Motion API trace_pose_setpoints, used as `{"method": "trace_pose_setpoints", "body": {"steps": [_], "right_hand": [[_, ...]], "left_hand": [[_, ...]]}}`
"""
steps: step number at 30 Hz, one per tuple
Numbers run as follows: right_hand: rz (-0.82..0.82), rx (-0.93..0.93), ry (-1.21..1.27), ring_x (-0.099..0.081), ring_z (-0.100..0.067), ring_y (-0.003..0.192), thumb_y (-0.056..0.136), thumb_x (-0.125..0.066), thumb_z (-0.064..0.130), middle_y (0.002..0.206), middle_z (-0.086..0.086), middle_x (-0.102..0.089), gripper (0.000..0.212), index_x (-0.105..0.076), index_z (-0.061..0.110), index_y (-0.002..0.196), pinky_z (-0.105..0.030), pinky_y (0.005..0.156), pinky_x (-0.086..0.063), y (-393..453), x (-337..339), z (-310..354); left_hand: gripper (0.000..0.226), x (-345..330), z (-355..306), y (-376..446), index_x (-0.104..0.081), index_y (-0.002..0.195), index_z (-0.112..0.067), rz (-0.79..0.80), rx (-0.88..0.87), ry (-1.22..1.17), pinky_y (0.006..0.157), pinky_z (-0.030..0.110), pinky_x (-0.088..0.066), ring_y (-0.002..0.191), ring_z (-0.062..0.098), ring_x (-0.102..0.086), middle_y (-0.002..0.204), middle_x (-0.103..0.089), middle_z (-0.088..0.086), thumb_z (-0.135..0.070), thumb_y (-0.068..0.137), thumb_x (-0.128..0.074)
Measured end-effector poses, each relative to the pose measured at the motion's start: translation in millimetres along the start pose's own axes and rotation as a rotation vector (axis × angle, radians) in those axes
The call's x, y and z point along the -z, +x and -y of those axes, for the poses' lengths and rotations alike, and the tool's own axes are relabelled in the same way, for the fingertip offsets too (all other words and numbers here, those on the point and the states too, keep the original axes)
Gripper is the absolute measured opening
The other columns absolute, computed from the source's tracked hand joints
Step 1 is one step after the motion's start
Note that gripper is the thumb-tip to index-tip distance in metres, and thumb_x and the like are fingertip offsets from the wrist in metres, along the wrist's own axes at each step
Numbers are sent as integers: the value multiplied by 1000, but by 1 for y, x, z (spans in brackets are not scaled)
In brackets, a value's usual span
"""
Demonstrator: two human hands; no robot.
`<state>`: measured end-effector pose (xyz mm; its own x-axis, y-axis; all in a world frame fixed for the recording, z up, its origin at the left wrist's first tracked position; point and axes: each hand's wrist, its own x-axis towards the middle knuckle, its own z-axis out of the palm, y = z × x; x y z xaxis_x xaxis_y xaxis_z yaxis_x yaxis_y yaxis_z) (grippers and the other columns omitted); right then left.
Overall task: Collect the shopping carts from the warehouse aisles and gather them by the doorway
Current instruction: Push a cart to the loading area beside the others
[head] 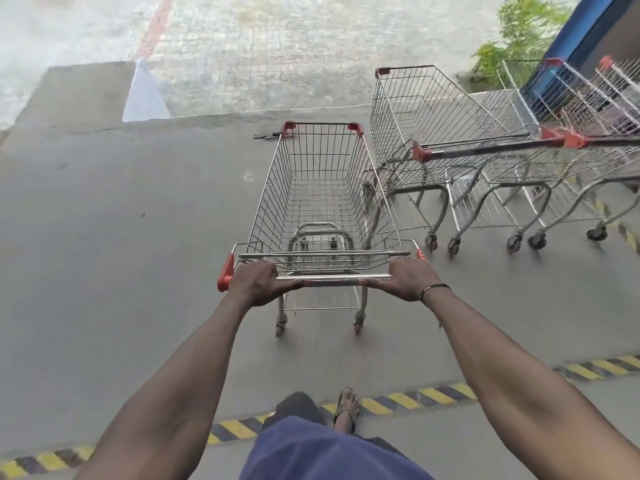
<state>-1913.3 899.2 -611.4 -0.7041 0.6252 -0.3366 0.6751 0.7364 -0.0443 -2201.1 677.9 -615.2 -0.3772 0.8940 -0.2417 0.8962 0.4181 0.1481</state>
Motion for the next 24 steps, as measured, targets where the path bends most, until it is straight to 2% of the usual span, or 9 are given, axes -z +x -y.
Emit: {"method": "trace_pose_setpoints", "body": {"steps": [4, 7, 9, 11, 13, 16, 19, 22, 24], "right_hand": [[4, 46, -8, -63, -21, 74, 67, -10, 113, 72, 0, -65, 107, -56, 16, 58, -64, 127, -21, 48, 17, -20], [10, 78, -21, -61, -20, 70, 75, -21, 107, 72, -1, -64, 99, -54, 15, 60, -61, 123, -29, 81, 40, -27], [22, 101, -15, -58, -20, 66, 77, -27, 103, 71, -3, -63, 94, -52, 13, 61, -55, 113, -42, 106, 56, -33], [9, 134, -22, -56, -19, 63, 77, -27, 103, 68, -3, -62, 94, -50, 13, 60, -52, 108, -44, 137, 65, -41], [5, 148, -30, -60, -20, 64, 70, -18, 110, 67, -2, -64, 105, -56, 12, 62, -50, 103, -48, 172, 73, -48], [-15, 164, -19, -58, -19, 60, 63, -9, 114, 67, -3, -64, 110, -55, 14, 62, -44, 81, -56, 220, 84, -56], [-29, 160, -29, -55, -18, 58, 73, -25, 106, 66, -2, -62, 94, -48, 16, 60, -43, 83, -53, 258, 101, -59], [-24, 158, -34, -51, -17, 53, 78, -30, 103, 60, -1, -57, 88, -42, 18, 59, -42, 78, -54, 293, 112, -62], [-22, 149, -23, -50, -17, 52, 76, -24, 106, 57, 2, -53, 90, -41, 19, 59, -47, 90, -54, 318, 119, -66]], "left_hand": [[96, 8, -1, 41, -41, 48, -16, -15, 40, 0, 59, 36, -43, 53, 20, -55, 52, -54, 0, -108, 72, -28], [97, 17, 0, 72, -44, 47, -16, -28, 70, 5, 60, 37, -45, 54, 20, -56, 52, -55, 1, -109, 72, -28], [99, 24, 2, 95, -47, 48, -15, -21, 89, 18, 58, 36, -41, 53, 20, -56, 51, -54, 1, -109, 72, -27], [97, 32, 5, 120, -49, 49, -15, -22, 108, 23, 57, 35, -39, 53, 20, -56, 51, -54, 1, -108, 73, -30], [96, 40, 10, 147, -51, 51, -15, -24, 124, 26, 57, 35, -40, 54, 20, -56, 53, -56, 1, -106, 74, -31], [98, 53, 21, 190, -55, 53, -14, -23, 139, 27, 59, 36, -43, 56, 20, -56, 56, -58, 1, -106, 74, -30], [99, 65, 36, 231, -54, 54, -14, -21, 140, 25, 60, 37, -44, 58, 21, -57, 57, -59, 2, -107, 73, -29], [102, 74, 48, 269, -53, 53, -13, -22, 129, 17, 59, 37, -46, 58, 22, -58, 57, -58, 3, -110, 70, -25], [104, 82, 55, 293, -51, 52, -13, -31, 123, 3, 57, 37, -45, 57, 23, -59, 55, -58, 3, -111, 68, -22]]}}
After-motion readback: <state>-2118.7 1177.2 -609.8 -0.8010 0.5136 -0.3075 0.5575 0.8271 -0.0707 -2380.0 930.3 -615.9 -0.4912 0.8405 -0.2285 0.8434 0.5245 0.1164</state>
